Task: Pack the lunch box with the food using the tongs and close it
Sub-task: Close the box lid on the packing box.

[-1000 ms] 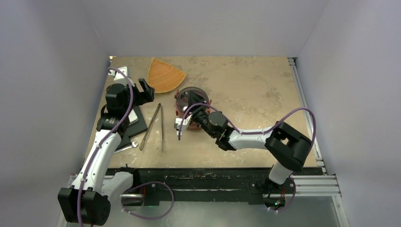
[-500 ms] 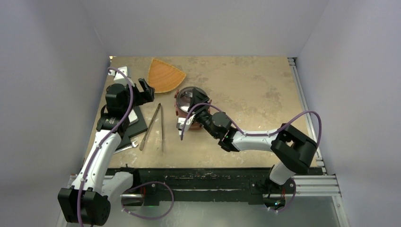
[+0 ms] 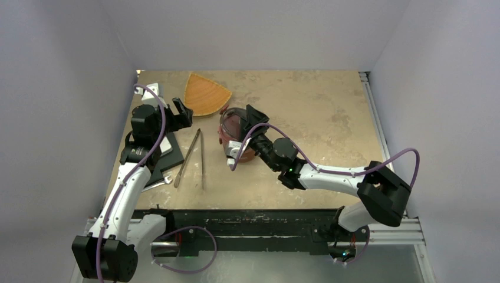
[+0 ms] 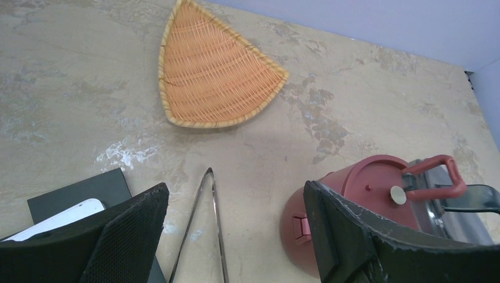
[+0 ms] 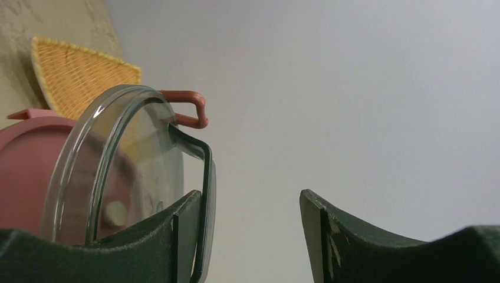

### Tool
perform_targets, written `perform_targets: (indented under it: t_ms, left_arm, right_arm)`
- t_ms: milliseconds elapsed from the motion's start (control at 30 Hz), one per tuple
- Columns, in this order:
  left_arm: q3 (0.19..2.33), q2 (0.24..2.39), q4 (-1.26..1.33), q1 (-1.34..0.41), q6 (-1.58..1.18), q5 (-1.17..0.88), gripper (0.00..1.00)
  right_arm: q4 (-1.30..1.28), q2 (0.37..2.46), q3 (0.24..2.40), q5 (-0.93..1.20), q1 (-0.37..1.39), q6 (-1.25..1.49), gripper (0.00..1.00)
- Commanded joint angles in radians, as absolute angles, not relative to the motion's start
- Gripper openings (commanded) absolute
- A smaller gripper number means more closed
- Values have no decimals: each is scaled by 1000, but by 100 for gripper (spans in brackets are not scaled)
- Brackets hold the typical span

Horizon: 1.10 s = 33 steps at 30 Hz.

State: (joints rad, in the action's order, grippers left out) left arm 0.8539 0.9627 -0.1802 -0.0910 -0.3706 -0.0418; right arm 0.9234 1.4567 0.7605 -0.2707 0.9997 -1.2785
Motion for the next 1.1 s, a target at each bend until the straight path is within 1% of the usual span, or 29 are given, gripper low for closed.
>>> perform_targets:
  t_ms: [0, 300, 467, 533, 700, 833, 900, 1067]
  left_arm:
    - [850, 947, -140, -81, -359, -57, 84]
    - [849, 948, -135, -81, -354, -81, 84]
    - [845, 957, -104, -81, -353, -160, 84]
    - [841, 969, -76, -81, -368, -215, 84]
    - [822, 1022, 39, -83, -407, -407, 82]
    - [809, 1064, 182, -97, -449, -625, 81]
    - [821, 1079, 213, -121, -439, -658, 79]
    - [880, 1151, 113, -207, -341, -647, 78]
  right_arm:
    - [926, 1473, 757, -258, 1003, -1240, 64]
    - [910, 1571, 815, -229, 1000, -1214, 63]
    - [844, 1529, 823, -195, 1000, -1155, 66]
    - [820, 1513, 821, -181, 998, -1130, 65]
    - [801, 1509, 830, -169, 993, -1094, 51]
    - [801, 1506, 837, -143, 984, -1071, 42]
    - [802, 1506, 842, -139, 981, -1068, 39]
    - [800, 1503, 842, -128, 976, -1059, 37]
